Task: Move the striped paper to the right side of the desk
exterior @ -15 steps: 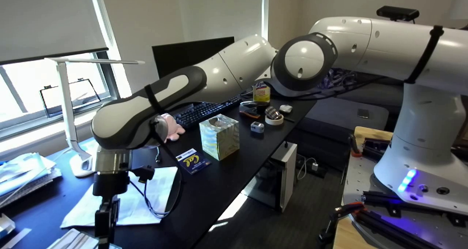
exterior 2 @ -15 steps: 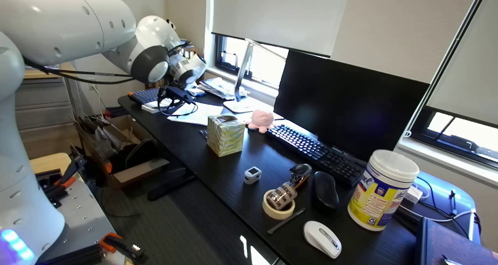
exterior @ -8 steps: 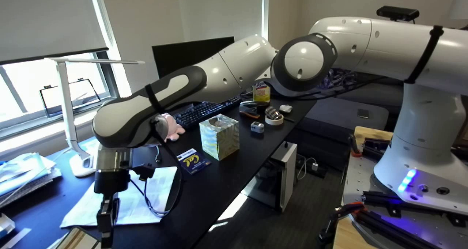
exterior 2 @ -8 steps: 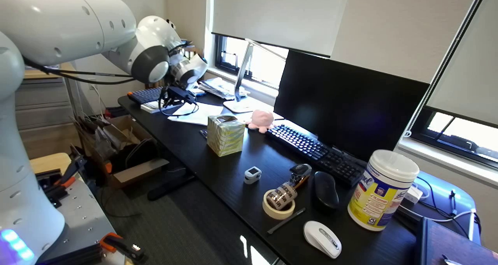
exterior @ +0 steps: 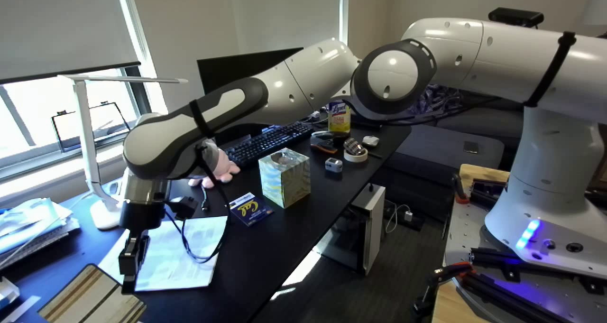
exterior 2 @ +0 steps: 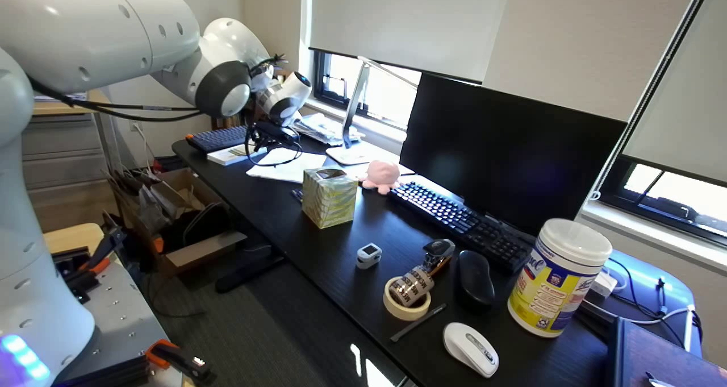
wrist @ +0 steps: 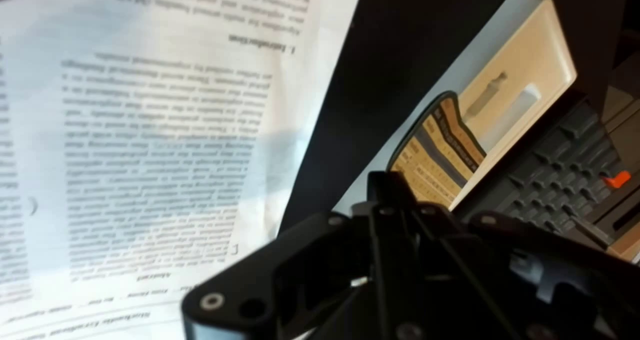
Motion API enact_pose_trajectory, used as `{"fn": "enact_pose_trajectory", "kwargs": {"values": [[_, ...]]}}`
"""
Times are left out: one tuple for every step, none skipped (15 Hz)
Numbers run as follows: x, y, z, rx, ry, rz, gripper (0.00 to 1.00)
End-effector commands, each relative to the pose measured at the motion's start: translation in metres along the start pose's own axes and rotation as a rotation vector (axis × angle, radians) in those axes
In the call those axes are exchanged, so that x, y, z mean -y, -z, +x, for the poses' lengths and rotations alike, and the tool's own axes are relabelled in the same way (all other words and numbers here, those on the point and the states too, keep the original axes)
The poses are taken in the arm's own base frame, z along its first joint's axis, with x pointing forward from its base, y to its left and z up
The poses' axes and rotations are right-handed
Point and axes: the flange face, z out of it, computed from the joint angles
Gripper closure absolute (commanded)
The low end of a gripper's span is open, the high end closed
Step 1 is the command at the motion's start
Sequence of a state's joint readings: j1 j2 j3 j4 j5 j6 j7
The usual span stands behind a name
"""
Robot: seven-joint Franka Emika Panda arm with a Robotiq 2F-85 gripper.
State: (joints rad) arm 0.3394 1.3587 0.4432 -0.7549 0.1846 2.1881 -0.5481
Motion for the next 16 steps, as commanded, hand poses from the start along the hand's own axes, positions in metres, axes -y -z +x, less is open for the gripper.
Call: {"fn": "enact_pose_trajectory", "kwargs": {"values": [[-0.003,0.028,0.007,-0.054,-0.012,-0.079,0.99],[-0.003,0.037,0.009,-0.071,-0.010,-0.106,0.99],[-0.003,0.048,0.011,-0.083,-0.004,-0.138,0.99],[-0.001,0.057,0.011,-0.089,0.009,-0.169,0.99],[0.001,0.070,0.012,-0.098,0.017,-0.202,0.99],[0.003,0.080,0.014,-0.112,0.010,-0.244,0.99],[0.005,0.090,0.014,-0.123,0.004,-0.276,0.99],[0.008,0.100,0.014,-0.132,-0.027,-0.319,0.99],[0.012,0.109,0.014,-0.150,-0.055,-0.356,0.99],[0.015,0.117,0.014,-0.178,-0.066,-0.397,0.99],[0.022,0.124,0.014,-0.200,-0.057,-0.433,0.99],[0.031,0.131,0.014,-0.207,-0.009,-0.464,0.99],[0.041,0.137,0.012,-0.182,0.062,-0.475,0.99],[0.055,0.142,0.011,-0.153,0.140,-0.466,0.99],[0.030,0.126,0.023,-0.195,0.047,-0.446,0.99],[0.040,0.130,0.023,-0.182,0.077,-0.449,0.99]]}}
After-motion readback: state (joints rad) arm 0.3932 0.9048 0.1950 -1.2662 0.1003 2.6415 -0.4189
